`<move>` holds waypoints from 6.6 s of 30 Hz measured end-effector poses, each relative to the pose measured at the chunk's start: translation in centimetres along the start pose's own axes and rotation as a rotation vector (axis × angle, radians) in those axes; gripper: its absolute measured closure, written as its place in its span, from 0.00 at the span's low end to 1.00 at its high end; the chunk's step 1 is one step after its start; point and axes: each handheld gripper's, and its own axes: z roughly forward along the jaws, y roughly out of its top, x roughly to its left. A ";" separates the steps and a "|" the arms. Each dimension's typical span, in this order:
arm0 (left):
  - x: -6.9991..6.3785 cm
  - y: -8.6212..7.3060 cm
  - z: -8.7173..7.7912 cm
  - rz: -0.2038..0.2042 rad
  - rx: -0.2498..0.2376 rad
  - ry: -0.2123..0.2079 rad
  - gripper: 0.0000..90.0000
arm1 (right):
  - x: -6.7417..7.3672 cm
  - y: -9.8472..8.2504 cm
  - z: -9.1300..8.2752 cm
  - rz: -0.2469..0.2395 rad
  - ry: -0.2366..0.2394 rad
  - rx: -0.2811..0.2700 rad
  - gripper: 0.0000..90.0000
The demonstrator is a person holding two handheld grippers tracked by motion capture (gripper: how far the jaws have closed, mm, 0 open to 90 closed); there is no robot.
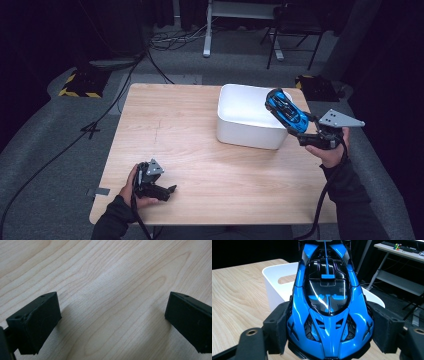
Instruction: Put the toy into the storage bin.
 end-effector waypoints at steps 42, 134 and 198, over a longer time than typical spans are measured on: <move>0.0 0.0 0.0 0.000 0.000 0.000 0.01 | -2.5 3.0 7.0 -0.028 0.030 0.351 0.30; 0.0 0.0 0.0 0.002 0.001 0.006 0.01 | -3.4 2.9 10.8 -0.081 0.096 0.776 0.30; -0.1 -0.1 0.0 -0.011 0.004 -0.005 0.01 | -0.2 2.2 4.0 -0.010 -0.064 0.199 0.24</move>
